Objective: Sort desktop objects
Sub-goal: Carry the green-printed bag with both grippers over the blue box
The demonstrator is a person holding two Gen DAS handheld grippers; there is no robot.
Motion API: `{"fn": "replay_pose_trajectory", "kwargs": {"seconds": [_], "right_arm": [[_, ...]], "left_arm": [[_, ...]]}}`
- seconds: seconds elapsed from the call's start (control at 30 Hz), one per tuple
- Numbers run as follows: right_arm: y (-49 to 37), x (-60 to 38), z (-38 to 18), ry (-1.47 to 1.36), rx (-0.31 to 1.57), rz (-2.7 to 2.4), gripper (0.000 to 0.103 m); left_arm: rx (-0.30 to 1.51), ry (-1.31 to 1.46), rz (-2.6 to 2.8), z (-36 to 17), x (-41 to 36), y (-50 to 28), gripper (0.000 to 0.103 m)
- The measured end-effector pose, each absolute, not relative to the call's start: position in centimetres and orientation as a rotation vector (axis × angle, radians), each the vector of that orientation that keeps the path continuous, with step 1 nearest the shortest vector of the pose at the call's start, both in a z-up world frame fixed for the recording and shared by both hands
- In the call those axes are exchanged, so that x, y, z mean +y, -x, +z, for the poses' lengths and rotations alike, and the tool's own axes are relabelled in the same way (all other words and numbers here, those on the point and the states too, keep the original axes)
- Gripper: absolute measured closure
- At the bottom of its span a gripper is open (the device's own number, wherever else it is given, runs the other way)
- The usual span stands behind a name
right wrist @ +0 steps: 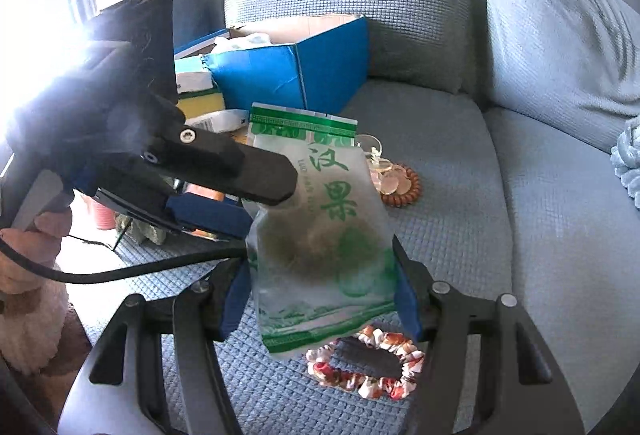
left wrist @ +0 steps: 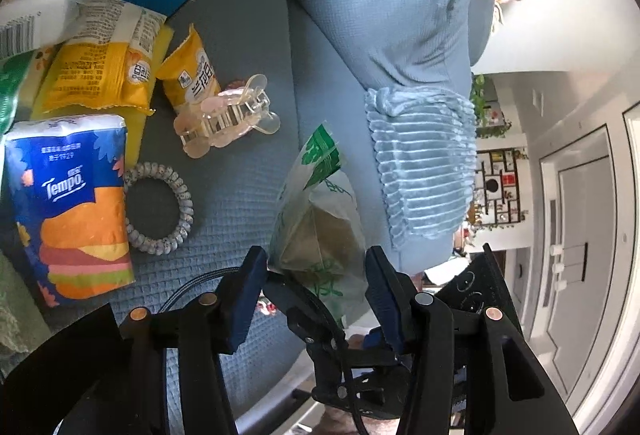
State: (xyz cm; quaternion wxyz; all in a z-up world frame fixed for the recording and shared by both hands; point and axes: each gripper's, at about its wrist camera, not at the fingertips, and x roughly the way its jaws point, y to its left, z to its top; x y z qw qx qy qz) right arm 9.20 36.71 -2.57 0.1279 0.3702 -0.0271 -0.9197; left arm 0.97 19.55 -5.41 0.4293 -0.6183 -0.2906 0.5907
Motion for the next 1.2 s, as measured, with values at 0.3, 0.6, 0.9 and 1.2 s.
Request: {"fn": "replay_pose_trajectory", "kwargs": {"seconds": [0.3,0.6,0.9,1.2], "right_arm": [[-9.4,33.2,0.2,-1.06,0.014,-2.638,0.042],[-9.7,29.2,1.8,-1.039,0.081,-2.595,0.041],[-9.5,24.7,4.0,-1.013,0.172,-2.584,0.041],[-8.8,20.2,6.1,-0.962,0.202,-2.577,0.041]], "left_arm": [[-0.775,1.486,1.462,-3.5,17.4,-1.6,0.026],[-0.773,1.446,1.526,-1.8,14.2,-2.4,0.045],[-0.854,1.388,1.524,-0.4,9.7,-1.8,0.046],[-0.908,1.342,1.545,1.2,5.3,-0.8,0.046]]}}
